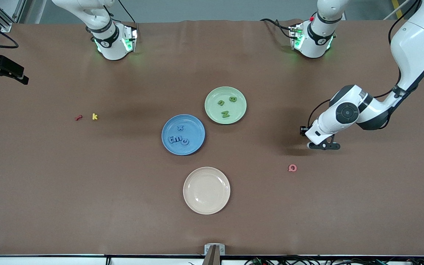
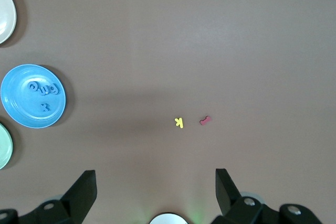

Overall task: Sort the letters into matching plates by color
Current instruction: 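Lift the green d with the left gripper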

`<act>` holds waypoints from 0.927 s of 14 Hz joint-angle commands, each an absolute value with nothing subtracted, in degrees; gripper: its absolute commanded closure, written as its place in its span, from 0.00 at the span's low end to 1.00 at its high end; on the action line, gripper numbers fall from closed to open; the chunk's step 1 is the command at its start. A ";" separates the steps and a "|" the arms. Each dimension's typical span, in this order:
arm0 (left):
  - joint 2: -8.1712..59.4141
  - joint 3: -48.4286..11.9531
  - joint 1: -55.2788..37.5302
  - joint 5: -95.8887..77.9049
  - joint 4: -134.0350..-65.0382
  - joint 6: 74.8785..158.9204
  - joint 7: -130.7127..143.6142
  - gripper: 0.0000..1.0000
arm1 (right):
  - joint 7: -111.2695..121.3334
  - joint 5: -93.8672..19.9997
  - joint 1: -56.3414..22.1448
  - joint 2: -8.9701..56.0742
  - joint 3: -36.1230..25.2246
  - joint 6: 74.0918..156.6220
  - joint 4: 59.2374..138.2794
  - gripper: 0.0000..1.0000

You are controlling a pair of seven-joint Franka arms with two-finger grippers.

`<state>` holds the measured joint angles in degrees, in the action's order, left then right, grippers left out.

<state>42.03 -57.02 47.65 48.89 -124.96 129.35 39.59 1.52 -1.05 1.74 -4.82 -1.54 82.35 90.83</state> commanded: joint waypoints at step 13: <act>40.08 -58.88 48.87 49.83 -125.60 127.63 40.52 0.78 | 0.35 -1.67 1.58 -6.42 -1.23 83.94 92.11 0.00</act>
